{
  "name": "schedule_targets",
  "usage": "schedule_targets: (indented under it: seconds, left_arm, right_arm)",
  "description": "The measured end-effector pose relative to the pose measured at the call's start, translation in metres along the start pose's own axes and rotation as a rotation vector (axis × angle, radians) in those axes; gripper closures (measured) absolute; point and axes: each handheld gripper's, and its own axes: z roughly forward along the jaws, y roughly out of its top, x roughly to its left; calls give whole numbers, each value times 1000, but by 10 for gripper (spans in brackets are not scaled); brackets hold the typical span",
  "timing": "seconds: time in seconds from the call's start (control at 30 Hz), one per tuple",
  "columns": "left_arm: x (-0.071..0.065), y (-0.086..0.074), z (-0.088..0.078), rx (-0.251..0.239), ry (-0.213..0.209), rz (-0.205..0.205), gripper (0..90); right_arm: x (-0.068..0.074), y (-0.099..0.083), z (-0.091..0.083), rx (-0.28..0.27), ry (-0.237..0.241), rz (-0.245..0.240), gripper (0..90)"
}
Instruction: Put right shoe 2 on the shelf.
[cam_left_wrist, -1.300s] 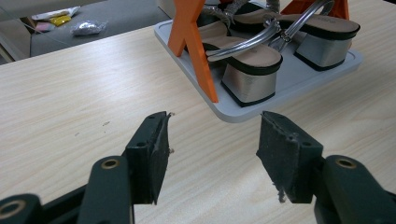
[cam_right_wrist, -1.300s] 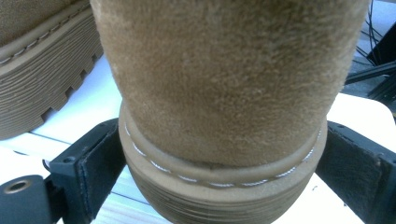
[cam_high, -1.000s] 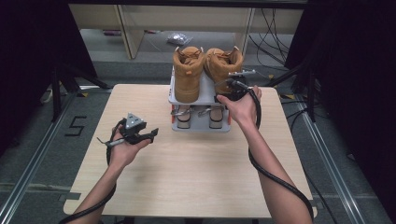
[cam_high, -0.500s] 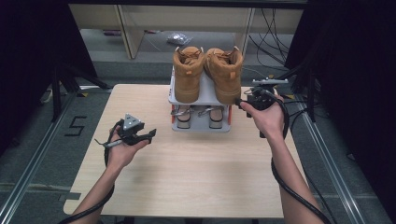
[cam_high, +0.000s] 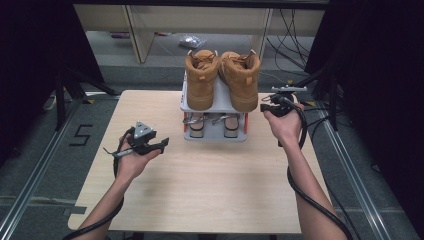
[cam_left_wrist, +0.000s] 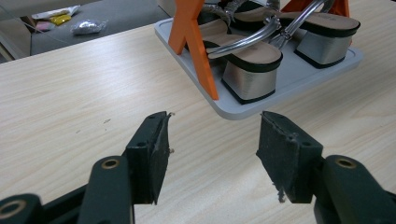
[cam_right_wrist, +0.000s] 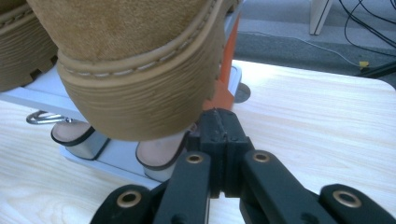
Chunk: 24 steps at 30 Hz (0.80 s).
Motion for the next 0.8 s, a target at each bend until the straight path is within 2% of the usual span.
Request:
schedule_targets:
  seconds: [0.03,0.07,0.1,0.17,0.23,0.27,0.3,0.37,0.53,0.67,0.7,0.73,0.8]
  left_arm:
    - [0,0,0,-1,1,-2,425]
    - [1,-1,0,1,1,0,425]
    - [1,-1,-1,2,1,1,425]
    - [1,-1,-2,1,2,-1,426]
    - [1,-1,-1,0,3,-3,426]
    - [1,0,-1,3,7,-2,426]
    - [1,0,-1,0,3,-3,426]
    - [0,1,-1,3,4,1,426]
    - [1,1,-1,0,5,0,426]
    - [0,0,0,1,2,0,426]
    - [0,0,0,1,1,0,426]
    - [0,0,0,0,2,-3,426]
    - [0,0,0,2,3,-2,426]
  right_arm:
    - [2,1,1,-2,4,-3,900]
    - [6,1,1,5,5,17,900]
    - [7,2,2,0,1,-11,900]
    - [12,4,2,11,-21,-3,900]
    - [12,4,2,10,-14,-2,900]
    - [12,5,3,3,-9,-23,900]
    - [15,5,3,4,-5,-3,900]
    - [22,7,6,13,3,2,900]
    - [26,9,9,18,7,-34,900]
    - [27,10,11,5,-5,-28,900]
    - [27,11,10,5,-14,-44,900]
    - [28,11,11,11,-8,-25,900]
    - [27,12,10,14,-16,-46,900]
